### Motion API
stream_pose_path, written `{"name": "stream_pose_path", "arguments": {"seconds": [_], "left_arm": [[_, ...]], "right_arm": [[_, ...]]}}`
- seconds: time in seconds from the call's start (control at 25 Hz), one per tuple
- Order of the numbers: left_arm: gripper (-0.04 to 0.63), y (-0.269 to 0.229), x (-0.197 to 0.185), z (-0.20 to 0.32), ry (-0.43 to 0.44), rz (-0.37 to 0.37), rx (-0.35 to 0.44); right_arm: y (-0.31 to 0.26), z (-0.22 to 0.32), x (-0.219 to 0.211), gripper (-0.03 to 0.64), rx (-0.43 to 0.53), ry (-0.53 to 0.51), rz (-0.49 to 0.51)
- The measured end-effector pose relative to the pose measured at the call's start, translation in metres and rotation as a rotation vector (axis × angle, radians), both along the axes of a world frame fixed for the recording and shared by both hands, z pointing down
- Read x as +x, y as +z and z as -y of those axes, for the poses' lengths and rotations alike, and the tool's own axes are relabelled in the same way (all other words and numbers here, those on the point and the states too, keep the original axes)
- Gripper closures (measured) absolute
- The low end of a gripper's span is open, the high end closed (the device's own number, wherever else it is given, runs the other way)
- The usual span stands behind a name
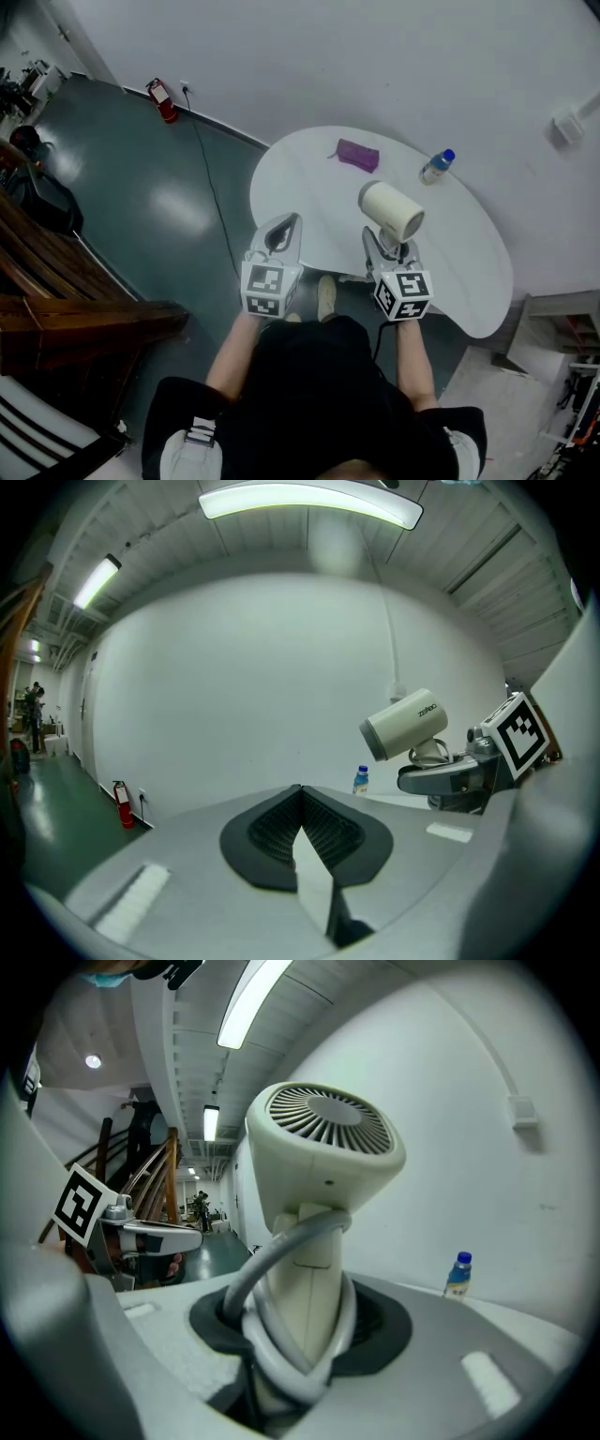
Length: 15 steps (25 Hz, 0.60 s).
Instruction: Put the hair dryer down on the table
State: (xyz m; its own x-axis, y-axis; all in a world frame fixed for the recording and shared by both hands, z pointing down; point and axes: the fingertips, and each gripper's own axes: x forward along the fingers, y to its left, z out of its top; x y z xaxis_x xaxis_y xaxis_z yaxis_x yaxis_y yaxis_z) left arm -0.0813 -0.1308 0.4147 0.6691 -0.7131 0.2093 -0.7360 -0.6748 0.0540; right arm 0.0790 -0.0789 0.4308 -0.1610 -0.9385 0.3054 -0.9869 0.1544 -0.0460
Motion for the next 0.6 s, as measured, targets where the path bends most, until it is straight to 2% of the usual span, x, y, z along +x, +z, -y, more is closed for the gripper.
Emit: {"name": "stream_pose_path", "arguments": {"seconds": [0.2, 0.6], "left_arm": [[0.591, 0.007, 0.021, 0.033, -0.036, -0.008, -0.008], [0.591, 0.032, 0.048, 0.081, -0.102, 0.008, -0.066]], "right_arm": [[0.006, 0.036, 0.023, 0.428, -0.015, -0.032, -0.029], [0.034, 0.099, 0.053, 0.428, -0.069, -0.093, -0.022]]}}
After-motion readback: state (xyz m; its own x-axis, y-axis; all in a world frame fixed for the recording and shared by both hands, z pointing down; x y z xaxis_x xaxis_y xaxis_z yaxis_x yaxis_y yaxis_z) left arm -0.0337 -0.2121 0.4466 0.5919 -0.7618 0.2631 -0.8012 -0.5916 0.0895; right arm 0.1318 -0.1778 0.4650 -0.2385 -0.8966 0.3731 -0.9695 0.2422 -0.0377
